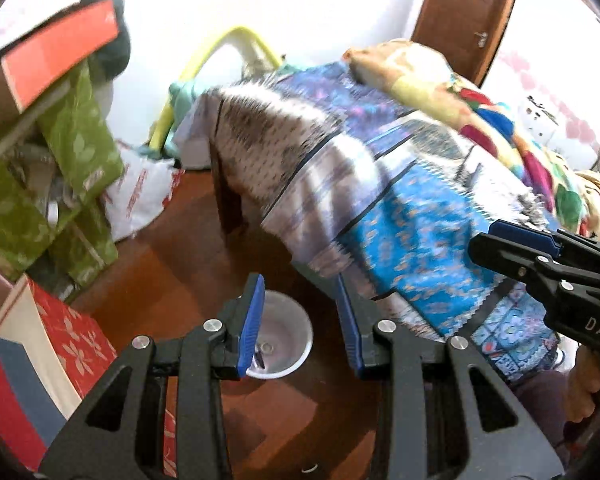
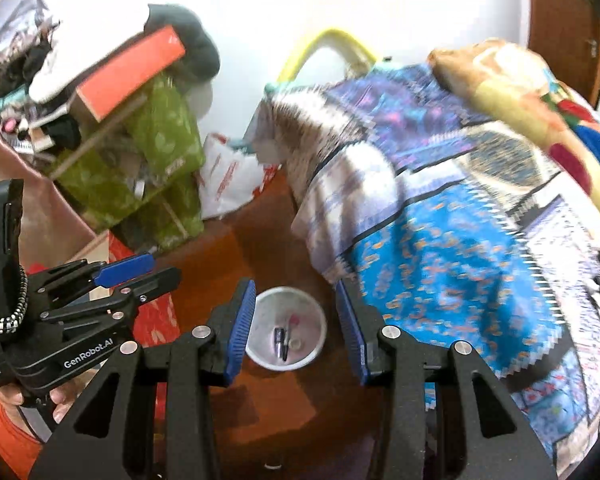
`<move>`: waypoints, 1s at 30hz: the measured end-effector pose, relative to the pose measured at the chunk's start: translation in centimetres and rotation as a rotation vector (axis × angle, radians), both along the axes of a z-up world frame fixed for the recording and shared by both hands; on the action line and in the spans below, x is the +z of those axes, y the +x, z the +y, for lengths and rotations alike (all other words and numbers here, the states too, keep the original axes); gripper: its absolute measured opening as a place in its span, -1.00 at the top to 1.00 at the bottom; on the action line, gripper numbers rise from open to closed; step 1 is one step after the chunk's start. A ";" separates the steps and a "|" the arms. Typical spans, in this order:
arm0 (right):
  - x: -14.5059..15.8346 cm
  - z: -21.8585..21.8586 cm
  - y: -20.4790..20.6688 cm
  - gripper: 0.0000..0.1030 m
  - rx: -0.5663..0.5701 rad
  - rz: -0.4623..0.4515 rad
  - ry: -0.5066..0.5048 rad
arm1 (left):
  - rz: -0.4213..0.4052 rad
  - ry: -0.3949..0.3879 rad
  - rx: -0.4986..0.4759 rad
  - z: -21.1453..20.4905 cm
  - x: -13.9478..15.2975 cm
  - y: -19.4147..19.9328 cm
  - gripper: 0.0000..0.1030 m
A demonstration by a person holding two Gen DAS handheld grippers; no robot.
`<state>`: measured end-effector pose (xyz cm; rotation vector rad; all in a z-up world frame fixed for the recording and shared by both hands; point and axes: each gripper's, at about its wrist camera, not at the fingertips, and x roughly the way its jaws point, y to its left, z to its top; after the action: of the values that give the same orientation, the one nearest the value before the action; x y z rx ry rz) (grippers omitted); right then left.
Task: Collect trash
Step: 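Move both open tools back up over the bed items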
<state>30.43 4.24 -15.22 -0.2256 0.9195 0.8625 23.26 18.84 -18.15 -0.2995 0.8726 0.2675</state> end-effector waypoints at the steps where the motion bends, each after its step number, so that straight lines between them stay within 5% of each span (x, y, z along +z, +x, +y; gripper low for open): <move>1: 0.6 -0.7 -0.1 0.26 -0.010 -0.014 0.011 | -0.010 0.010 -0.012 -0.7 0.7 0.0 0.30; 16: 5.8 -12.8 0.6 0.26 -0.189 -0.136 0.088 | -0.085 0.054 -0.230 -13.5 5.7 4.2 0.29; 30: 3.1 -24.3 5.9 0.26 -0.413 -0.113 0.025 | -0.018 0.015 -0.395 -22.8 2.1 13.7 0.26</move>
<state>36.35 -20.09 -12.08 -0.0573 0.8109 0.4739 37.00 -3.95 -16.08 -0.1102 0.8923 -0.0953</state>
